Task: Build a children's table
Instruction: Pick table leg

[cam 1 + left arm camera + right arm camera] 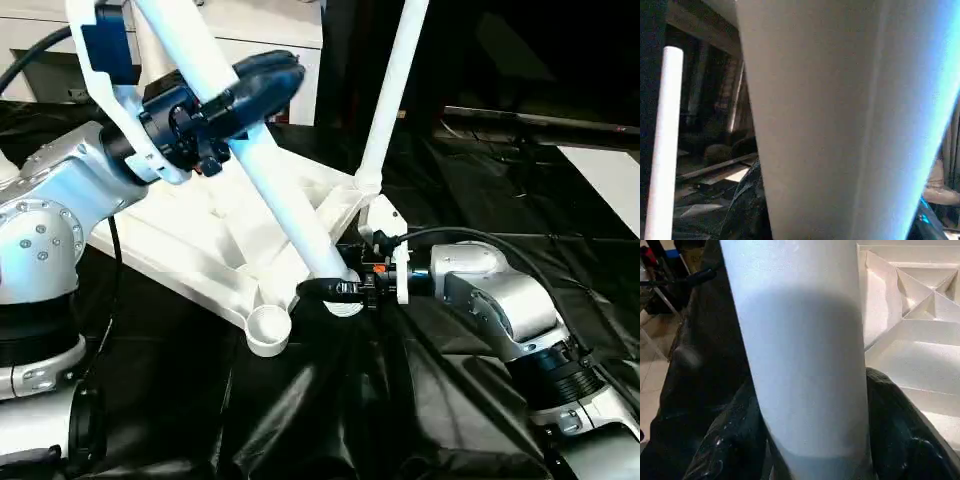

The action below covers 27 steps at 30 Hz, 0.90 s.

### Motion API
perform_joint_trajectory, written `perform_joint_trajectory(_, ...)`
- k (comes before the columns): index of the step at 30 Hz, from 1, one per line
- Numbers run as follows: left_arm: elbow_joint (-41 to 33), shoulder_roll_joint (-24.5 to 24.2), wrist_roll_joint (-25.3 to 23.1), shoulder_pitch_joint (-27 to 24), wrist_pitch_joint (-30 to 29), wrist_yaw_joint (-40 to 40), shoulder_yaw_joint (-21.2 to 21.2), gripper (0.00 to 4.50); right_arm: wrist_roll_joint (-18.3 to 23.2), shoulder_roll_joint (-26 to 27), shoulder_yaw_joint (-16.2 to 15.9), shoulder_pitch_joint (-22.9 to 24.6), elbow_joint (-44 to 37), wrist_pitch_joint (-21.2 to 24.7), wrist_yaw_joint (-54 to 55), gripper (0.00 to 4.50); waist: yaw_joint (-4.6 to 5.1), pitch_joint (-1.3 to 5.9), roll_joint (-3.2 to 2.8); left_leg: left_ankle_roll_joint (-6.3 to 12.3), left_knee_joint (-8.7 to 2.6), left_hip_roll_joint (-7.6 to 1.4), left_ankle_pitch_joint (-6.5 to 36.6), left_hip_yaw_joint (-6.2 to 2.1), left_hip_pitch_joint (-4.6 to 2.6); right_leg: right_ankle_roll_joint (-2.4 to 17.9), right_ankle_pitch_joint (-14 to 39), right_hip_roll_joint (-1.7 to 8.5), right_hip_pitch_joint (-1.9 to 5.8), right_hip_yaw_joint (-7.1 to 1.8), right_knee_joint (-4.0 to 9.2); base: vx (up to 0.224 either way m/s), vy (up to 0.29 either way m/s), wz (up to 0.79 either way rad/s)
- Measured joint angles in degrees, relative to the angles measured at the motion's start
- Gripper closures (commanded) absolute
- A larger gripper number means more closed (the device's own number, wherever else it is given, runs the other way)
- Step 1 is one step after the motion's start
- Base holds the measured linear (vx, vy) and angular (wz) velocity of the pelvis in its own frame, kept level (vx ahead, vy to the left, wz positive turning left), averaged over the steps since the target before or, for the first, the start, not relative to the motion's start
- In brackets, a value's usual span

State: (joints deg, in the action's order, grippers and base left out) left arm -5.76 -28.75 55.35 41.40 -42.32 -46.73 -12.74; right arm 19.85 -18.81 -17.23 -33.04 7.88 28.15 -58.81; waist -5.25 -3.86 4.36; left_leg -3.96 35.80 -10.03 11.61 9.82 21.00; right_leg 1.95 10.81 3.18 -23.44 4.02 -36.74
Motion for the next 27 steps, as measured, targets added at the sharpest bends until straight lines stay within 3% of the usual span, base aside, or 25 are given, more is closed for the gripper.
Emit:
perform_joint_trajectory(3,0.8,0.4,0.2,0.5,-0.1,1.7,-0.6,3.11,0.4,0.4,1.2,0.0,0.0,0.2,0.0,2.33,-0.04,0.0,0.0,0.0,0.0,0.0,0.0,0.0,0.0,0.0,0.0,0.0,0.0,0.0,0.0,0.0,0.0,0.0)
perform_joint_trajectory(4,1.7,0.5,0.6,1.0,-0.6,2.6,-1.0,2.55,0.6,0.6,1.8,0.0,0.0,0.3,0.0,2.33,-0.04,0.0,0.0,0.0,0.0,0.0,0.0,0.0,0.0,0.0,0.0,0.0,0.0,0.0,0.0,0.0,0.0,0.0)
perform_joint_trajectory(8,4.0,0.9,0.7,2.5,-1.1,7.0,-4.0,2.31,5.5,3.0,4.1,0.0,-1.4,1.9,-0.5,2.37,0.16,-0.03,-0.06,0.0,0.0,-0.01,0.0,0.0,-0.03,0.0,0.0,0.0,0.0,0.01,-0.05,0.0,0.0,0.0)
perform_joint_trajectory(9,4.2,1.3,0.8,3.0,-1.1,7.5,-4.1,2.04,6.0,3.2,4.3,-0.2,-1.4,2.3,-0.5,2.44,0.09,-0.03,-0.05,0.0,0.0,-0.01,0.0,-0.01,-0.02,0.0,0.0,0.0,0.0,0.02,-0.04,0.0,0.0,0.0)
perform_joint_trajectory(15,3.7,5.0,0.6,2.4,-1.7,11.0,-1.8,1.53,8.9,4.6,8.6,-2.5,-1.4,3.2,1.2,2.57,-0.48,-0.06,-0.09,0.0,0.01,-0.01,0.0,0.0,0.01,0.0,0.0,0.01,0.04,0.01,0.01,0.0,0.0,0.0)
perform_joint_trajectory(24,1.5,7.4,-0.3,1.7,-2.5,12.6,1.5,1.5,10.0,5.2,9.0,-2.8,-2.7,4.4,2.1,2.58,-0.5,-0.06,-0.1,-0.01,0.0,-0.03,0.0,0.0,0.01,0.0,0.0,0.0,0.04,0.02,0.0,0.0,0.0,0.0)
perform_joint_trajectory(27,0.5,7.4,-0.2,1.0,-3.2,12.6,1.8,1.87,10.2,5.3,9.0,-2.8,-2.9,5.0,2.2,2.58,-0.53,-0.07,-0.1,-0.02,0.0,-0.03,0.0,-0.01,0.01,0.0,0.0,0.0,0.04,0.03,0.0,0.0,0.0,0.0)
